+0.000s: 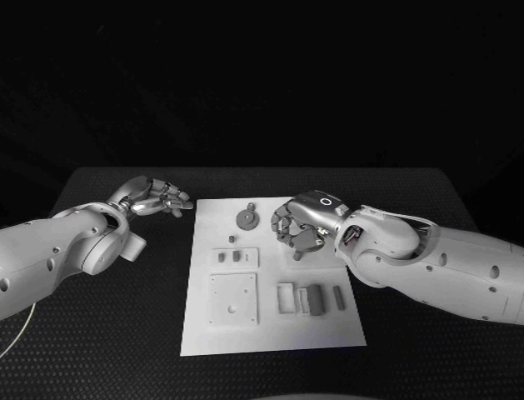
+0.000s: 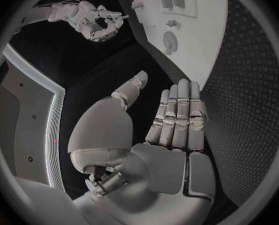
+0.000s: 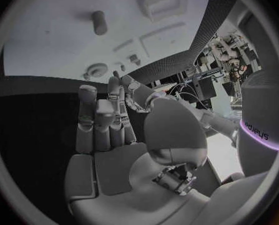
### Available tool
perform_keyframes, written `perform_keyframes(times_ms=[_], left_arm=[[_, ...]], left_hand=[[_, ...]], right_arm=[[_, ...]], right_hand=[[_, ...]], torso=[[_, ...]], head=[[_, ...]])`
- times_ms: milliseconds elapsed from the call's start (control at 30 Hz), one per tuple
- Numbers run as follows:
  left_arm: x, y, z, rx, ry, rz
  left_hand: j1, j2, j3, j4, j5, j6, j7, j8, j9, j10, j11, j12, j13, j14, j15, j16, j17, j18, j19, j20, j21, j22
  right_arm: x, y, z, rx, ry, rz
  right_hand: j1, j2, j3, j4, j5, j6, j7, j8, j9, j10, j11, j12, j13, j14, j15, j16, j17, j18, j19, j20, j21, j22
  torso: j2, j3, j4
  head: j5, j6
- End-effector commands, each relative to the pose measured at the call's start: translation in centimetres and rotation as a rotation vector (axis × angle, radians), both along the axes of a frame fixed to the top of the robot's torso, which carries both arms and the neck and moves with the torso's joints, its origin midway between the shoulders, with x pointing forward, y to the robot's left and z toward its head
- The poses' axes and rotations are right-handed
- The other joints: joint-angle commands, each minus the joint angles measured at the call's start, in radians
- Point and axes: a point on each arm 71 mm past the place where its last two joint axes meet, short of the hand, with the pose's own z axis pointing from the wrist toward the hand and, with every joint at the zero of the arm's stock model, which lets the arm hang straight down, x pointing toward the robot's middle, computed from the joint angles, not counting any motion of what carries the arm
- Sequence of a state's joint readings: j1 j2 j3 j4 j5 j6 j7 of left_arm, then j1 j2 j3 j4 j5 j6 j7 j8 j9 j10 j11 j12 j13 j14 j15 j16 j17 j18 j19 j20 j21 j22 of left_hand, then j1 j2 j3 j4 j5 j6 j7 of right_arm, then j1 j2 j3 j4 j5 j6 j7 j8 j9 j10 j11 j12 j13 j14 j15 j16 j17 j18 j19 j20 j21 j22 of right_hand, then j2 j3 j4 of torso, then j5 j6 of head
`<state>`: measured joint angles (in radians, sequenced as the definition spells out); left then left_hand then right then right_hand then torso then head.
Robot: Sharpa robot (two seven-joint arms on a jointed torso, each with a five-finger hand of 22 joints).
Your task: Assemble the parts on the task board
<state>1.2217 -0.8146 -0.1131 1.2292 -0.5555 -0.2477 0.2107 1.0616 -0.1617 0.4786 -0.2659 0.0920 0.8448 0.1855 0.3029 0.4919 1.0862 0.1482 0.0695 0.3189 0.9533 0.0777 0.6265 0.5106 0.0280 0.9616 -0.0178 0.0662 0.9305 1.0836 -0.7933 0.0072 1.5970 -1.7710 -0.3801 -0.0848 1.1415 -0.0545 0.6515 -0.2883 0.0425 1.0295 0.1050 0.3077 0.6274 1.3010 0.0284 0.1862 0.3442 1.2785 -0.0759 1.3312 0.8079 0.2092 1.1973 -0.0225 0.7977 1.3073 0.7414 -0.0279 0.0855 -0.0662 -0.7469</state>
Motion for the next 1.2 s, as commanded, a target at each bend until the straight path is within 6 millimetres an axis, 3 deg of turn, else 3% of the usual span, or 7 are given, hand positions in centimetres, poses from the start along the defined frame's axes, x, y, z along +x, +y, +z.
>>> perform_keyframes(times_ms=[33, 167, 233, 400, 667, 1100, 1200], left_arm=[[0.1, -0.3, 0.2, -0.038, -0.012, 0.018], [0.1, -0.3, 0.3, -0.067, -0.003, 0.037], [0.1, -0.4, 0.3, -0.067, -0.006, 0.041], [0.3, -0.9, 0.5, -0.068, -0.009, 0.036], [0.6, -2.1, 0.6, -0.073, -0.015, 0.024], [0.5, -2.9, 0.7, -0.053, -0.032, -0.014], [0.5, -3.0, 0.8, -0.045, -0.038, -0.024]], left_hand=[[-0.008, 0.007, -0.006, 0.0, -0.003, -0.006, 0.0, -0.002, -0.001, -0.002, -0.001, 0.002, -0.001, 0.009, -0.001, -0.007, 0.002, -0.009, 0.007, -0.003, 0.004, -0.002], [-0.009, 0.007, -0.007, 0.0, -0.003, -0.005, 0.0, -0.002, -0.001, 0.0, -0.002, 0.002, -0.001, 0.009, -0.001, -0.008, 0.004, -0.009, 0.008, -0.004, 0.004, -0.003], [-0.009, 0.007, -0.007, 0.0, -0.002, -0.005, -0.001, -0.001, -0.001, 0.001, -0.002, 0.003, -0.001, 0.009, -0.002, -0.009, 0.005, -0.009, 0.008, -0.004, 0.004, -0.003], [-0.006, 0.005, -0.006, -0.003, 0.004, -0.003, -0.002, 0.0, -0.001, 0.002, -0.003, 0.003, -0.001, 0.008, -0.001, -0.013, 0.007, -0.01, 0.007, -0.004, 0.003, -0.005], [-0.007, 0.004, -0.006, -0.003, 0.006, -0.002, -0.002, 0.0, -0.001, 0.002, -0.003, 0.002, -0.001, 0.007, 0.0, -0.016, 0.009, -0.011, 0.005, -0.003, 0.002, -0.006], [-0.006, 0.004, -0.005, -0.002, 0.01, -0.003, -0.002, 0.0, -0.001, 0.002, -0.003, 0.002, -0.001, 0.007, 0.0, -0.019, 0.011, -0.011, 0.005, -0.003, 0.002, -0.008], [0.001, 0.01, 0.0, -0.004, 0.04, -0.003, -0.002, 0.001, -0.002, 0.003, -0.003, 0.001, -0.002, 0.009, 0.0, -0.025, 0.019, -0.011, 0.004, -0.003, 0.003, -0.011]], right_arm=[[-0.6, 1.4, 0.3, 0.026, 0.004, 0.042], [-1.3, 2.9, 0.0, 0.058, 0.026, 0.076], [-1.5, 3.7, -0.1, 0.069, 0.037, 0.09], [-1.9, 4.6, -0.6, 0.078, 0.056, 0.109], [-2.4, 5.5, -2.5, 0.076, 0.076, 0.12], [-3.8, 6.0, -6.2, 0.122, 0.056, 0.137], [-4.2, 6.1, -6.9, 0.126, 0.034, 0.153]], right_hand=[[0.0, -0.009, 0.005, -0.001, 0.005, 0.008, 0.003, 0.005, 0.0, 0.009, 0.001, 0.004, 0.0, 0.002, -0.006, 0.004, 0.001, 0.053, 0.005, -0.004, 0.005, 0.019], [0.0, -0.008, 0.005, -0.001, 0.005, 0.007, 0.003, 0.004, 0.001, 0.009, 0.001, 0.003, 0.0, 0.002, -0.006, 0.003, 0.001, 0.053, 0.005, -0.005, 0.005, 0.019], [0.0, -0.007, 0.006, -0.001, 0.005, 0.006, 0.004, 0.004, 0.001, 0.009, 0.001, 0.003, 0.0, 0.002, -0.006, 0.003, 0.001, 0.053, 0.005, -0.005, 0.005, 0.019], [0.0, -0.006, 0.006, -0.001, 0.005, 0.006, 0.004, 0.004, 0.001, 0.009, 0.001, 0.003, -0.001, 0.001, -0.006, 0.003, 0.001, 0.053, 0.005, -0.006, 0.004, 0.019], [-0.001, -0.006, 0.006, -0.002, 0.005, 0.005, 0.004, 0.003, 0.001, 0.009, 0.001, 0.002, -0.001, 0.001, -0.006, 0.002, 0.001, 0.053, 0.005, -0.006, 0.004, 0.018], [0.001, -0.006, 0.007, -0.003, 0.005, 0.004, 0.004, 0.003, 0.003, 0.008, 0.001, 0.001, -0.001, 0.001, -0.006, 0.002, 0.001, 0.053, 0.005, -0.008, 0.004, 0.018], [0.003, -0.007, 0.007, -0.003, 0.005, 0.005, 0.004, 0.003, 0.003, 0.009, 0.001, 0.0, -0.001, 0.001, -0.006, 0.003, 0.002, 0.053, 0.006, -0.009, 0.004, 0.018]], torso=[[-0.013, -0.0025, 0.0004], [-0.021, -0.0046, 0.0021], [-0.027, -0.0064, 0.0027], [-0.036, -0.011, 0.0041], [-0.046, -0.0241, 0.0028], [-0.045, -0.0264, 0.0002], [-0.045, -0.0268, 0.001]], head=[[0.023, -0.004], [0.034, -0.008], [0.051, -0.016], [0.059, -0.023], [0.077, -0.041], [0.108, -0.044], [0.115, -0.045]])
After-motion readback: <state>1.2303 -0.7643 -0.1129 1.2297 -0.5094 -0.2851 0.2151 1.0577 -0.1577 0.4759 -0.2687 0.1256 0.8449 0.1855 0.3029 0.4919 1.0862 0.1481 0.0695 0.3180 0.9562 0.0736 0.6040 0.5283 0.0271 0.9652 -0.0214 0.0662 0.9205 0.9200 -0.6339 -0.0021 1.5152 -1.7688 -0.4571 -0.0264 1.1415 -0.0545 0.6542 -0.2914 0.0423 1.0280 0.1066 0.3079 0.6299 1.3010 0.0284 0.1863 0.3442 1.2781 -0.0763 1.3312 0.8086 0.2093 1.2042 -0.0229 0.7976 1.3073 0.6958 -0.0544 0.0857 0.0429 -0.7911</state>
